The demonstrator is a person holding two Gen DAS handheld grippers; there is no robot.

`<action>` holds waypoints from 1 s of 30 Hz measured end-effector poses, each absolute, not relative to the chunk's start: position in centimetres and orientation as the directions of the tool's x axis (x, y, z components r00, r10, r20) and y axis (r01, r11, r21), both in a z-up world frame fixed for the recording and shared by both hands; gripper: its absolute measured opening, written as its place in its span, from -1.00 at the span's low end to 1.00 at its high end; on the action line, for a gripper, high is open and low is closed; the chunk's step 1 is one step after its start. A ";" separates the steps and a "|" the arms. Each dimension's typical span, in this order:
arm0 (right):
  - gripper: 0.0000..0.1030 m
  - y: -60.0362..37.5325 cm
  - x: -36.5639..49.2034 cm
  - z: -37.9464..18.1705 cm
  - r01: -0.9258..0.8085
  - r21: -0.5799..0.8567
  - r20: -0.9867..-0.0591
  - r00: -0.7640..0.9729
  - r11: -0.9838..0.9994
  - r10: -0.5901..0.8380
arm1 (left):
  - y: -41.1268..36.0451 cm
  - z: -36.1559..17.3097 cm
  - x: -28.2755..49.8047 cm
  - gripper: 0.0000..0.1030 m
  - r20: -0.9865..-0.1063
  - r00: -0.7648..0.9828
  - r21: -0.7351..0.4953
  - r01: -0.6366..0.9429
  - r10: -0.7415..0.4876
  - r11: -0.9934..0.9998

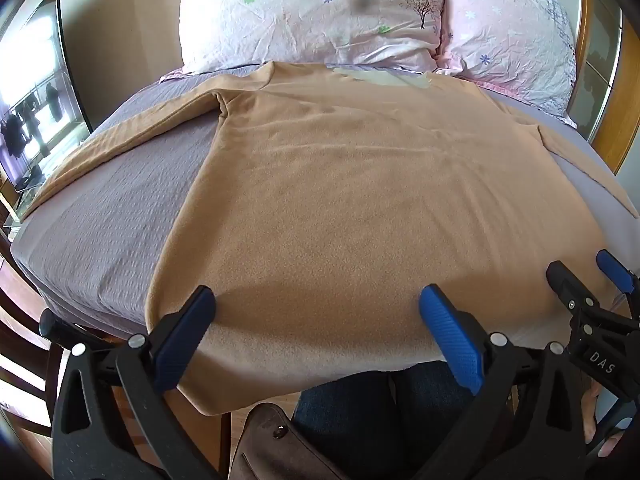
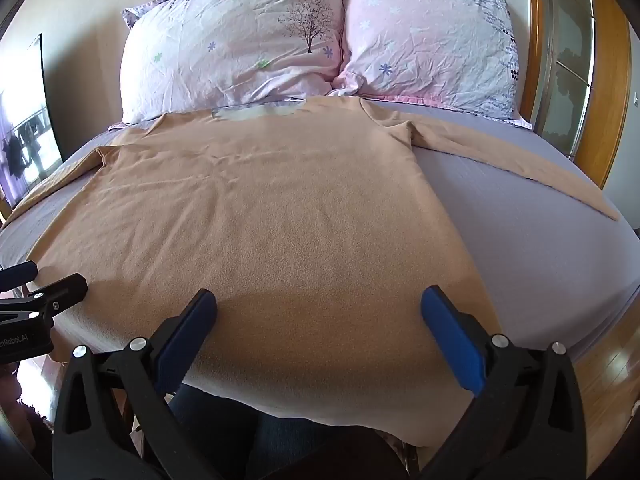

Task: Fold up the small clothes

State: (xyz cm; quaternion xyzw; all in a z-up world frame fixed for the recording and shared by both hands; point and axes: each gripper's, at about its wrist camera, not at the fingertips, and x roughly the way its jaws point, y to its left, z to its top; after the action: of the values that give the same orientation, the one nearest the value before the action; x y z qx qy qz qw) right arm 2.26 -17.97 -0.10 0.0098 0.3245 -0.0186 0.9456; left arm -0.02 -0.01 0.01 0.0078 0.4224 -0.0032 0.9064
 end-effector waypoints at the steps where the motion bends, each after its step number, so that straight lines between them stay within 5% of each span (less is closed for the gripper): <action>1: 0.97 -17.9 2.3 -0.1 0.042 0.006 -0.614 0.789 0.999 -0.029 | 0.0 0.0 0.0 0.97 -0.767 0.642 0.011 0.012 0.000 1.000; 30: 0.97 -18.0 2.1 -0.1 0.045 0.005 -0.603 0.797 0.999 -0.033 | 0.0 0.0 0.0 0.97 -0.762 0.647 0.011 0.013 0.000 1.000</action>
State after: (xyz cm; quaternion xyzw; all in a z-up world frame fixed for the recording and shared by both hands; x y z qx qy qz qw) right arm 2.09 -17.98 -0.06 0.0095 0.3179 -0.0205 0.9478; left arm -0.02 0.00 0.03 0.0077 0.4199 -0.0035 0.9075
